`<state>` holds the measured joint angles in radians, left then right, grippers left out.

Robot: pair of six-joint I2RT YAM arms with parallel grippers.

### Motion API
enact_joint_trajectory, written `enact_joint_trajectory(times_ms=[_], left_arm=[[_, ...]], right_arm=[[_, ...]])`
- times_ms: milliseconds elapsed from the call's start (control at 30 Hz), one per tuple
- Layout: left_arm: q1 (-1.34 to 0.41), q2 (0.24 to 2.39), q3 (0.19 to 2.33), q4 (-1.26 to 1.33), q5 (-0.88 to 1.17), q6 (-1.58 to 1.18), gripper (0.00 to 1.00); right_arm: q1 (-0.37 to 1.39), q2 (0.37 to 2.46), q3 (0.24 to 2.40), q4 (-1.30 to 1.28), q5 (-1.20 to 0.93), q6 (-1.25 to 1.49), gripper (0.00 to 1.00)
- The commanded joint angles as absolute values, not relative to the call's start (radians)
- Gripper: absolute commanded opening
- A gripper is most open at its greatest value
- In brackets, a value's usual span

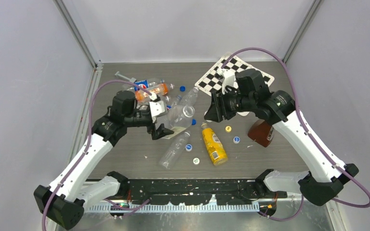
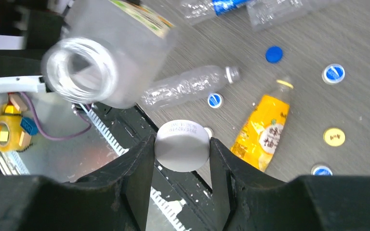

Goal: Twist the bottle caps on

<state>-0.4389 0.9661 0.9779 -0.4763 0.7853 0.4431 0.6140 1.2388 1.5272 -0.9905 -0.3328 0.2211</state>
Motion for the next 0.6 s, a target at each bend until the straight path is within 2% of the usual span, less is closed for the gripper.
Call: enact_joint_trajectory(times_ms=[0, 167, 567], left_arm=[[-0.504, 0.959, 1.005, -0.561, 0.758, 0.573, 0.0], [-0.542, 0.915, 0.955, -0.583, 0.683, 0.596, 0.0], [-0.561, 0.964, 0.965, -0.65, 0.625, 0.574, 0.0]], right_arm=[[0.653, 1.15, 1.499, -0.854, -0.428, 0.116, 0.26], [0.662, 1.1, 1.424, -0.737, -0.517, -0.01, 0.26], [0.673, 1.152, 1.432, -0.741, -0.712, -0.357, 0.21]])
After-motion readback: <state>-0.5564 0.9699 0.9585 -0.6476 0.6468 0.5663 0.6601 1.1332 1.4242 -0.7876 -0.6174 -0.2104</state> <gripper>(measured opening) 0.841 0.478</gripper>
